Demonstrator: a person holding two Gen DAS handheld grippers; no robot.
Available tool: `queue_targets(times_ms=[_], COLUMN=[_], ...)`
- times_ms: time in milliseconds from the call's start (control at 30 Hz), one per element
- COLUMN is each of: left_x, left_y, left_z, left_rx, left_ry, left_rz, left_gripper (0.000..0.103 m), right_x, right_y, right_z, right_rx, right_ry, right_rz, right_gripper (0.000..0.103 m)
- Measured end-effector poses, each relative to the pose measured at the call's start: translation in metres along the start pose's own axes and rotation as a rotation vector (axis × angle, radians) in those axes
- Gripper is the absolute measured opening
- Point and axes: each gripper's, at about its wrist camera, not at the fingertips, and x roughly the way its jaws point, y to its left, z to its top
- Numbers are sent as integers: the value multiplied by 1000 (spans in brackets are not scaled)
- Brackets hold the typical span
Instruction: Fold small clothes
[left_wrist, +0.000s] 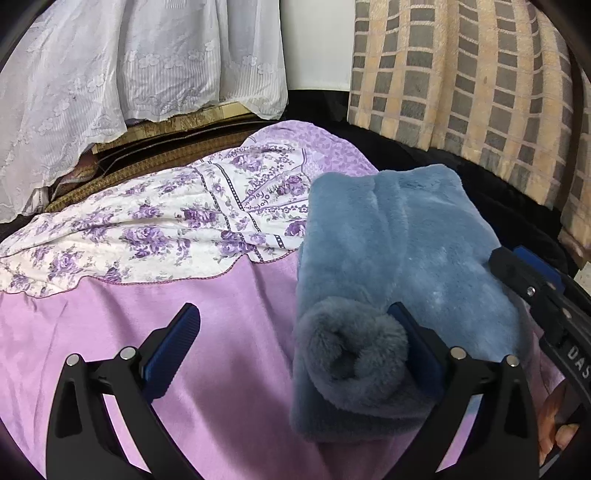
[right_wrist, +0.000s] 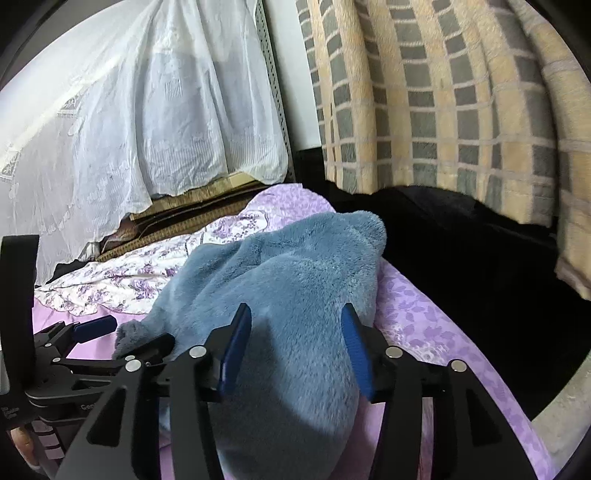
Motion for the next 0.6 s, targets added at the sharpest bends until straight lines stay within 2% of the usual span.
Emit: queue_targets(times_ms=[100,333,500,600], left_x=[-14,-45,-62,-73], left_y=[-2,-2,-3,-6], left_z=[-5,-19,-31,-35], left_rx=[14,23,48,64], left_ry=[-13,-21,-22,-39], left_rz=[1,-3,3,7], left_gripper=[98,98,98,98], right_x=[-14,-45,-75,-90], right_y=[4,20,25,25], right_z=[-5,-24,-36,-43], right_rx=[11,48,93,119], right_ry=[-13,1,-9,-9], right_rz=[-13,-10,-51,-75], right_gripper=[68,82,96,99])
